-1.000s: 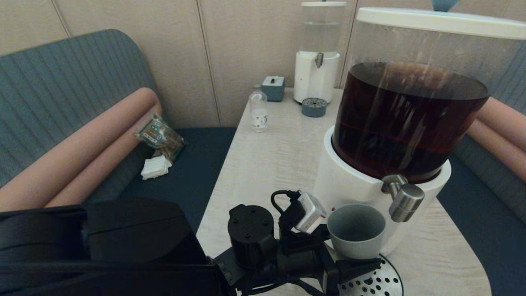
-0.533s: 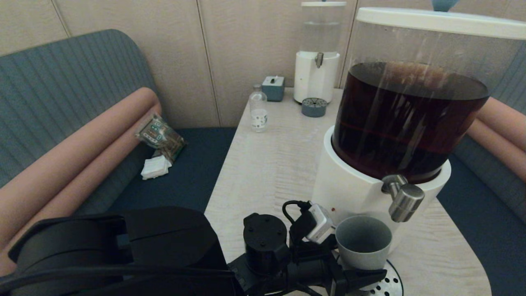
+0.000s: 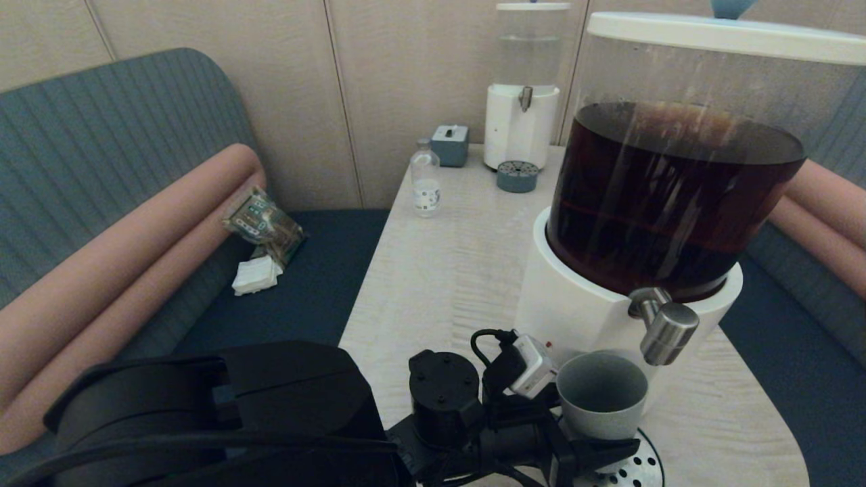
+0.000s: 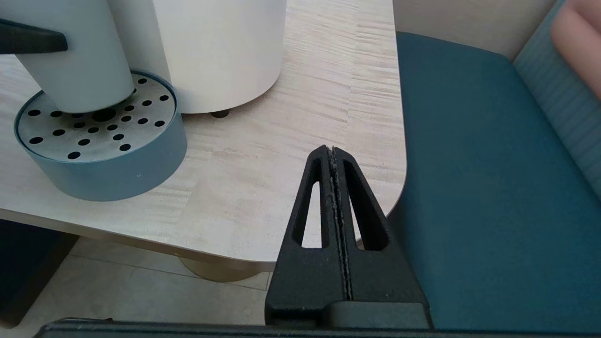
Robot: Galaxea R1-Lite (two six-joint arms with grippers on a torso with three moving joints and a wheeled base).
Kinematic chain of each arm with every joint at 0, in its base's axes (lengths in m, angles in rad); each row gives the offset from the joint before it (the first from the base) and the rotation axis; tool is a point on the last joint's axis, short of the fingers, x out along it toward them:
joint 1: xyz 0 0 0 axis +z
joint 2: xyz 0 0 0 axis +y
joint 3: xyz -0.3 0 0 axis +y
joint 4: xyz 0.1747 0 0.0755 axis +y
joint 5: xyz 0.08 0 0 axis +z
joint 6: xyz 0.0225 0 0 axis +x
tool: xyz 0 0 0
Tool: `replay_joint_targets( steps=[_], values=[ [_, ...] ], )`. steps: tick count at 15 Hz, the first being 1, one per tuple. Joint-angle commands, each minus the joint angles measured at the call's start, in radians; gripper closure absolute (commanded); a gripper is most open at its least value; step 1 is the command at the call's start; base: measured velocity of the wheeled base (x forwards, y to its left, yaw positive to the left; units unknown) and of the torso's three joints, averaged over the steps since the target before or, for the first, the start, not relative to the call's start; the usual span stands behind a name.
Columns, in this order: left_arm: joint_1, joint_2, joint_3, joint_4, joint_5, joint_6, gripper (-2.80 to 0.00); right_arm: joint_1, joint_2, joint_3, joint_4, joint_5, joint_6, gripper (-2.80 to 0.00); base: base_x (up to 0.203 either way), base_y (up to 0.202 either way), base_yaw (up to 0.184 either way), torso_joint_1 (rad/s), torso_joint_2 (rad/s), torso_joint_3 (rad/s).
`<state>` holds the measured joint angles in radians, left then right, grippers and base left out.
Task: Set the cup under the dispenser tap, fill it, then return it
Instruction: Place it under the water dispenser
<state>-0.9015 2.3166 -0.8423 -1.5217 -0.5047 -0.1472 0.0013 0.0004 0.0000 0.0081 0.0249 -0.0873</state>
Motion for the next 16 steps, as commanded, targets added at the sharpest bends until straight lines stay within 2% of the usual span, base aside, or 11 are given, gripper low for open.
replay_joint_targets(
  steps=[1,12,13,16],
  values=[
    [0.000,0.007,-0.001,-0.008,-0.003,-0.002,0.00,0.000,-0.005,0.009,0.001,0.000,-0.001,0.00,0.000,0.000,0.000,0.000,0.00,0.000],
    [0.001,0.024,-0.006,-0.008,-0.003,0.000,0.00,0.000,-0.005,0.009,0.001,0.000,0.000,0.00,0.000,0.000,0.000,0.000,0.00,0.000],
    [0.001,0.024,-0.006,-0.008,-0.003,0.000,-2.80,0.000,-0.005,0.009,0.000,0.001,-0.003,0.00,0.000,0.000,0.000,0.000,0.00,0.000],
    [0.000,0.023,-0.011,-0.008,-0.003,0.000,-2.80,0.000,-0.005,0.009,0.000,0.001,-0.001,0.00,0.000,0.000,0.000,0.000,0.00,0.000]
  ],
)
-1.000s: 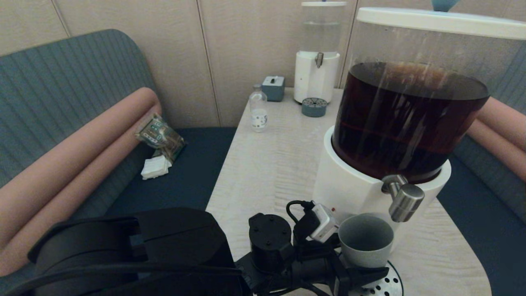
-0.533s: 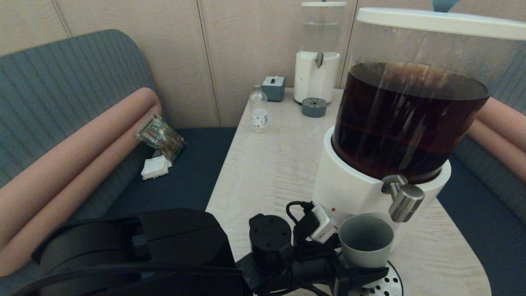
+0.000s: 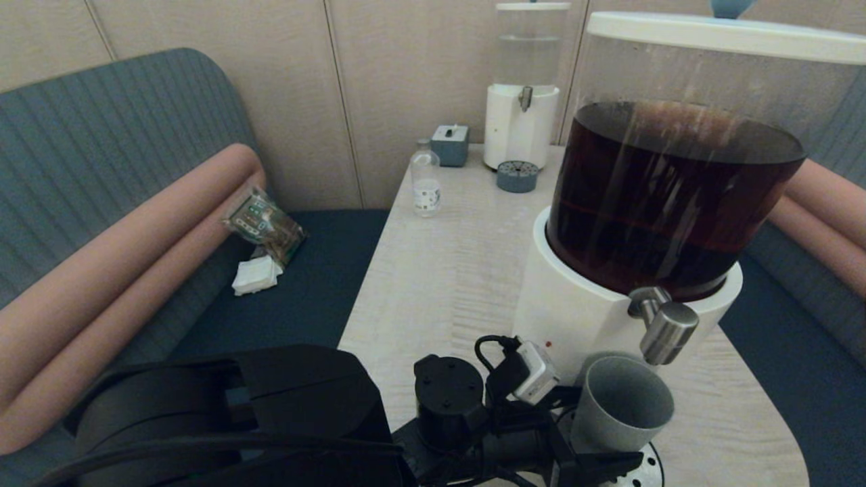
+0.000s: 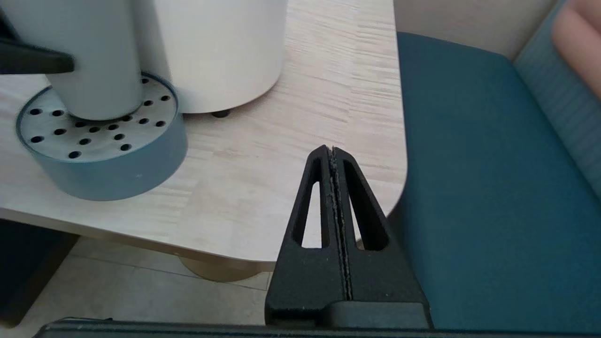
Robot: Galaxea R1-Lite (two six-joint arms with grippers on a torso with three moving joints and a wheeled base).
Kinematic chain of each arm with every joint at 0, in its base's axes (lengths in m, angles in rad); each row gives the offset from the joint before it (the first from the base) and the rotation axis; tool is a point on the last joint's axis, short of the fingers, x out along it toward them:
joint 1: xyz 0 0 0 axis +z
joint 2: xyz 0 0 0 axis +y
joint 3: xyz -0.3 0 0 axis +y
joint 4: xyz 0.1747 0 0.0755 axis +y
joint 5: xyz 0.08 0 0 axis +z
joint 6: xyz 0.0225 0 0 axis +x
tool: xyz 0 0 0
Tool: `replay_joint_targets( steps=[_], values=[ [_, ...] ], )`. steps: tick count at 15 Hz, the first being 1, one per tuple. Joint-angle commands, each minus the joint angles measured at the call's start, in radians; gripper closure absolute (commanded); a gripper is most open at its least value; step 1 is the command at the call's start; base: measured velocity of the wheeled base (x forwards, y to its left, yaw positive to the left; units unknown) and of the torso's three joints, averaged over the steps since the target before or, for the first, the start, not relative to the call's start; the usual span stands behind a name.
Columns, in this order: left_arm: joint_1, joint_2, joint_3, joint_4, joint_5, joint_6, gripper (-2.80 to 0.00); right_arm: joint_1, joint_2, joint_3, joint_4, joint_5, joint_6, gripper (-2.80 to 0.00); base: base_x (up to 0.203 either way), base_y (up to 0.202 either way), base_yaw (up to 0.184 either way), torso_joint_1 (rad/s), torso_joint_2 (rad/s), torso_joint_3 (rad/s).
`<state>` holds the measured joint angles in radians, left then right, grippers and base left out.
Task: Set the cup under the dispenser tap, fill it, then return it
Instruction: Place it under the water dispenser
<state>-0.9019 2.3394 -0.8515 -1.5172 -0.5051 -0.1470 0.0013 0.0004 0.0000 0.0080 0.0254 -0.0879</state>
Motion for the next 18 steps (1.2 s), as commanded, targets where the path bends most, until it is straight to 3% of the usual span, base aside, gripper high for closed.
replay_joint_targets(
  steps=[1,18],
  values=[
    [0.000,-0.001,-0.001,-0.013,-0.003,-0.001,-2.80,0.000,-0.005,0.009,0.001,-0.001,0.000,0.00,0.000,0.000,0.000,0.000,0.00,0.000],
    [0.002,-0.071,0.112,-0.013,0.010,0.003,-2.80,0.000,-0.005,0.010,0.000,0.000,-0.001,0.00,0.000,0.000,0.000,0.000,0.00,0.000]
  ],
)
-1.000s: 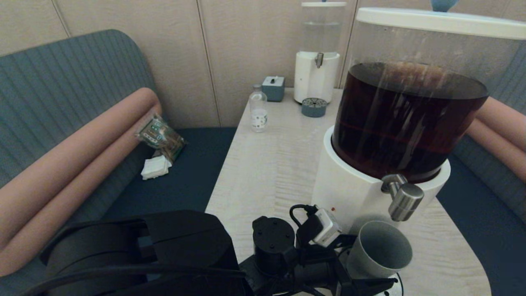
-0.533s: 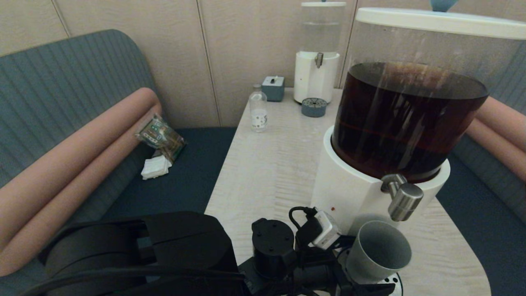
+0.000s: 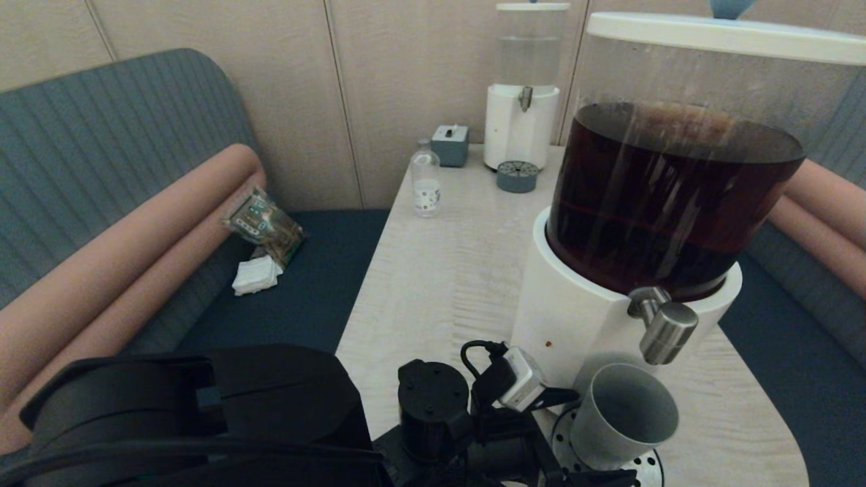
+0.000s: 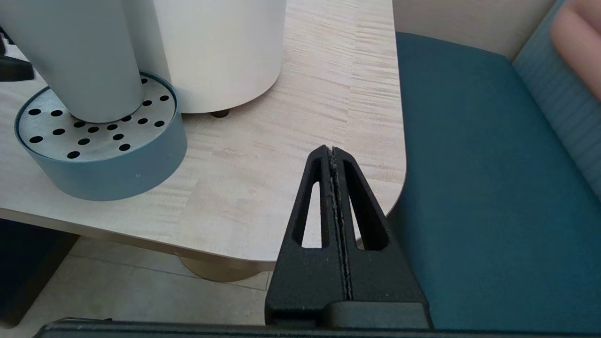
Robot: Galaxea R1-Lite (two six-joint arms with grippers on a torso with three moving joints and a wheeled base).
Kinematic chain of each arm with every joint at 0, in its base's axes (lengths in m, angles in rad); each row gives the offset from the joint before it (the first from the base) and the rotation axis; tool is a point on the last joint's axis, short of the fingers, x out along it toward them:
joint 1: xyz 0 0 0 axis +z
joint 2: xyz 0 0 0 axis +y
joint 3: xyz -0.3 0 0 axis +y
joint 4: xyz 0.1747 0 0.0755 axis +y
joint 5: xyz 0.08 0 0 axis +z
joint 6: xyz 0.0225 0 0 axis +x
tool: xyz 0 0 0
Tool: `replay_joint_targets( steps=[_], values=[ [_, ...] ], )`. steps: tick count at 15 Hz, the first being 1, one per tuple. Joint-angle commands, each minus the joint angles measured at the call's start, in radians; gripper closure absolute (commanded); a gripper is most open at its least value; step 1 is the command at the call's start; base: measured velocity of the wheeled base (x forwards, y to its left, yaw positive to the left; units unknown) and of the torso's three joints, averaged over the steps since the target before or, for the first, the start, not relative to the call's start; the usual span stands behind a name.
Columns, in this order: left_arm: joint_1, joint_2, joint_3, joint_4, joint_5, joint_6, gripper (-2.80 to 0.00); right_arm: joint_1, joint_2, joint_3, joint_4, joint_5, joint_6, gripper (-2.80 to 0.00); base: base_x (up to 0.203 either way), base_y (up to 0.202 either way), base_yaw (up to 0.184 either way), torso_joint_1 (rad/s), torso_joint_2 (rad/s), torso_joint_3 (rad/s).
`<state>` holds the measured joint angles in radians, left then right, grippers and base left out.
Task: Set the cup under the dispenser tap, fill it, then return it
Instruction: Place it under the water dispenser, then turn on the faucet
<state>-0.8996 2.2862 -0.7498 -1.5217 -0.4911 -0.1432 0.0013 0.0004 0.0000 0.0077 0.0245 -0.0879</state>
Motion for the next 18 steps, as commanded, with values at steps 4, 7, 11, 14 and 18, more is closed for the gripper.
replay_joint_targets(
  steps=[4,7,11,14,18],
  values=[
    [0.010,-0.060,0.060,-0.008,-0.004,0.002,-2.80,0.000,-0.005,0.009,0.000,0.001,0.001,0.00,0.000,0.000,0.000,0.000,0.00,0.000],
    [0.020,-0.083,0.089,-0.008,-0.004,0.005,-2.80,0.000,-0.005,0.009,0.000,0.000,0.000,0.00,0.000,0.000,0.000,0.000,0.00,0.000],
    [0.049,-0.129,0.160,-0.008,-0.006,0.007,-2.80,0.000,-0.005,0.009,0.000,0.002,0.000,0.00,0.000,0.000,0.000,0.000,0.00,0.000],
    [0.066,-0.191,0.231,-0.008,-0.006,0.008,-2.80,0.000,-0.005,0.011,0.000,0.000,-0.001,0.00,0.000,0.000,0.000,0.000,0.00,0.000],
    [0.105,-0.375,0.416,-0.008,0.005,0.007,-2.80,0.000,-0.005,0.009,0.000,0.002,-0.003,0.00,0.000,0.000,0.000,0.000,0.00,0.000]
  ],
)
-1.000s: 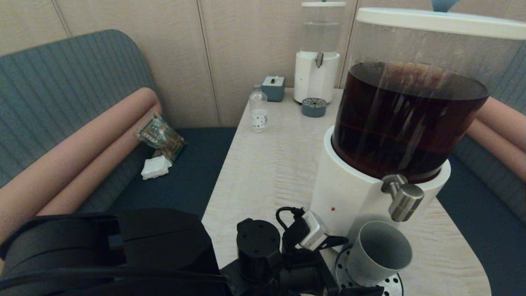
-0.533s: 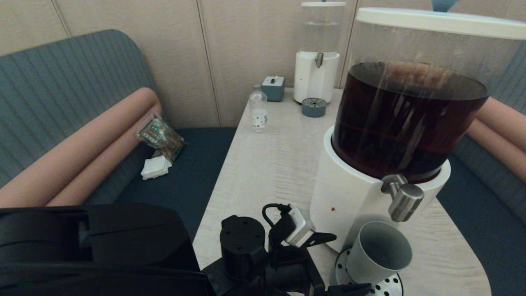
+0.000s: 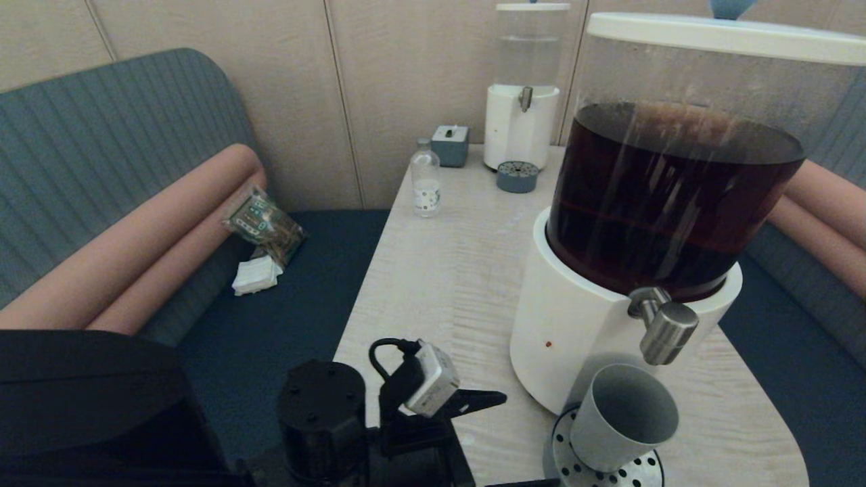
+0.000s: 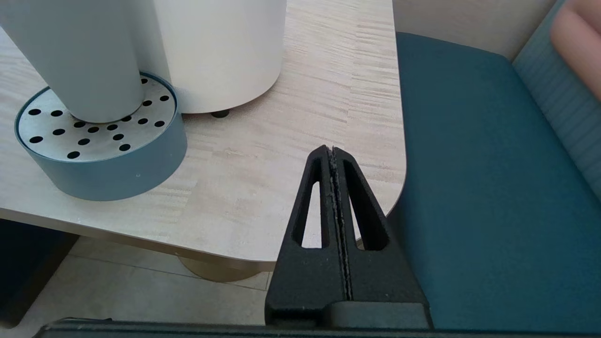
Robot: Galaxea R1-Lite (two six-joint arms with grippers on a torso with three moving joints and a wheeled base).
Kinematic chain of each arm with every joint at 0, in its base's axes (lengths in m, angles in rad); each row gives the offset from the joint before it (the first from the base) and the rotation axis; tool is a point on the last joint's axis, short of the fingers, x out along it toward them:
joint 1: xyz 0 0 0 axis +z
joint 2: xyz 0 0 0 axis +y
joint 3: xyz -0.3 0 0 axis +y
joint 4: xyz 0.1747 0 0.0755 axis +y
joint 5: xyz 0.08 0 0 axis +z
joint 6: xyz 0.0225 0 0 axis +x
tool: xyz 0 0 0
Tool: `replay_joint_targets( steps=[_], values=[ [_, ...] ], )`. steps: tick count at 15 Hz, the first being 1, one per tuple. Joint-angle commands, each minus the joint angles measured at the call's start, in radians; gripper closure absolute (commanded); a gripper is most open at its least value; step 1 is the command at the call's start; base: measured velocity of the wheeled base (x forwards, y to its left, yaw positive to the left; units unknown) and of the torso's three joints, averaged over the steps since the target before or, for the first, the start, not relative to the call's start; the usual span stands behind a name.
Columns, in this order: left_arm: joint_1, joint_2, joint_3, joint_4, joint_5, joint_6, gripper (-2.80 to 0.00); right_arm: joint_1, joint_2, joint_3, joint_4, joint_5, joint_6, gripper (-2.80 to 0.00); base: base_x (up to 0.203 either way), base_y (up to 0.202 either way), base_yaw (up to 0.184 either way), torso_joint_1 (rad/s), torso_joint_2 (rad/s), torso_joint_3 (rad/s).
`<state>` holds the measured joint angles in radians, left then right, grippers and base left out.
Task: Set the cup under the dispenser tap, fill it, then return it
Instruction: Turn on the faucet
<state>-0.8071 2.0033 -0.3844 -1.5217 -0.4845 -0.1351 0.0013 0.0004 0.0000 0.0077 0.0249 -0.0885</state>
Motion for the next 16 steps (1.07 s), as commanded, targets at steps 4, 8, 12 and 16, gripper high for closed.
replay_joint_targets(
  steps=[4,8,12,16],
  values=[
    [0.104,-0.362,0.215,-0.008,0.002,-0.009,0.00,0.000,-0.005,0.009,0.000,0.000,0.001,0.00,0.000,0.000,0.000,0.000,0.00,0.000],
    [0.289,-0.592,0.300,-0.008,0.127,-0.037,0.00,0.000,-0.005,0.009,0.000,0.000,-0.002,0.00,0.000,0.000,0.000,0.000,0.00,0.000],
    [0.409,-0.720,0.308,-0.008,0.355,-0.120,0.00,0.000,-0.005,0.009,0.000,0.000,0.001,0.00,0.000,0.000,0.000,0.000,0.00,0.000],
    [0.577,-0.868,0.352,-0.008,0.428,-0.152,0.00,0.000,-0.005,0.009,0.001,0.000,-0.001,0.00,0.000,0.000,0.000,0.000,0.00,0.000]
  ],
)
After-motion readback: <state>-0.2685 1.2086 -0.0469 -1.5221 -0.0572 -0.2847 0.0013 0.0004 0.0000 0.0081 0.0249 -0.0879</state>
